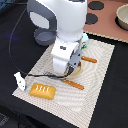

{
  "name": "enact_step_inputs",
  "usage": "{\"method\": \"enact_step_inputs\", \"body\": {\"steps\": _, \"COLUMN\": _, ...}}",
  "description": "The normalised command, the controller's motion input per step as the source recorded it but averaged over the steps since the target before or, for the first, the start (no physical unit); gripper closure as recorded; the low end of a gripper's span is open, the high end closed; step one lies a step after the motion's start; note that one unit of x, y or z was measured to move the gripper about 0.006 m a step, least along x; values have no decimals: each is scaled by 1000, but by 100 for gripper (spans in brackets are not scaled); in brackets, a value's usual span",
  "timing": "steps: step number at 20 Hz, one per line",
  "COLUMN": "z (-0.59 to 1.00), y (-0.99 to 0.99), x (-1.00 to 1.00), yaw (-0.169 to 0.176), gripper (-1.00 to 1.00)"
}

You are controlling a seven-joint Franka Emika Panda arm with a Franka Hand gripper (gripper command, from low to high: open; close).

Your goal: Interact with the objects in diverse but meaningful ways.

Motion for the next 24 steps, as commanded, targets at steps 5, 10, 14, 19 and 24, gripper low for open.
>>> {"method": "enact_step_inputs", "body": {"steps": 5, "z": 2, "y": -8, "x": 115, "yaw": 33, "gripper": 100}}
{"method": "enact_step_inputs", "body": {"steps": 10, "z": 15, "y": 0, "x": 172, "yaw": 22, "gripper": 100}}
{"method": "enact_step_inputs", "body": {"steps": 14, "z": 340, "y": -2, "x": 224, "yaw": 8, "gripper": 100}}
{"method": "enact_step_inputs", "body": {"steps": 19, "z": 942, "y": 0, "x": 73, "yaw": 1, "gripper": 100}}
{"method": "enact_step_inputs", "body": {"steps": 24, "z": 1000, "y": 0, "x": -2, "yaw": 4, "gripper": 100}}
